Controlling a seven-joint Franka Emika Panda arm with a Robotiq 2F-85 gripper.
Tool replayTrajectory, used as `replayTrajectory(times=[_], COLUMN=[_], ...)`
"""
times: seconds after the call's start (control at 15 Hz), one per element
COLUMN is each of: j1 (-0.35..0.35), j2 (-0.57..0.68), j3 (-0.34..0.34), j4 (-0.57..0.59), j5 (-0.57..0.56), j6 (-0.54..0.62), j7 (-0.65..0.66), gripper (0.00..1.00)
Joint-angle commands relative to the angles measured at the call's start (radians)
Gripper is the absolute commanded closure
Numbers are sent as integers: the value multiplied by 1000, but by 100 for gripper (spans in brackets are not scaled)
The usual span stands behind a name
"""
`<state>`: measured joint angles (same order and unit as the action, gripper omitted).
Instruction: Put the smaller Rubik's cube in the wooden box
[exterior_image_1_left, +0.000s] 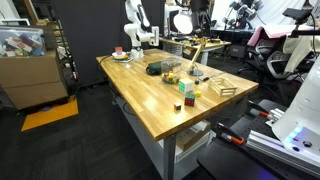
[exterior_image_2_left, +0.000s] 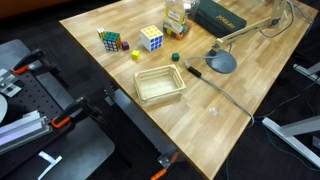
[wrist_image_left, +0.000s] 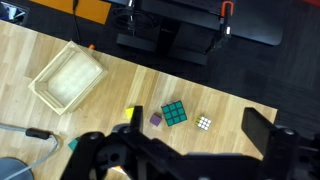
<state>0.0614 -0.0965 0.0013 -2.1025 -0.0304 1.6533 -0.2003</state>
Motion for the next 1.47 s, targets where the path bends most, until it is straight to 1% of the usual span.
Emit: replayTrajectory(times=[0.0,0.13,0.2,0.27,0.53,0.73,0.8,0.87,1.0,1.27,1.33,1.4], j1=[-9,-9,-7,-4,12,22,23,22,22,23,21,22], j2=[-3,-3,-2,4,-4,-15,-14,12,11,2,11,12], j3=[9,9,10,9,33,45,48,48,49,49,52,50], j4=[3,3,-5,-16,-104,-182,-203,-162,-187,-187,-183,-191], j5=[1,1,1,27,7,-5,-16,3,-1,-1,-27,-9], j6=[-3,-3,18,39,193,264,258,228,237,238,243,270], j7=[-1,-1,-6,-36,-104,-151,-156,-123,-135,-138,-107,-118], gripper=[0,0,0,0,0,0,0,0,0,0,0,0])
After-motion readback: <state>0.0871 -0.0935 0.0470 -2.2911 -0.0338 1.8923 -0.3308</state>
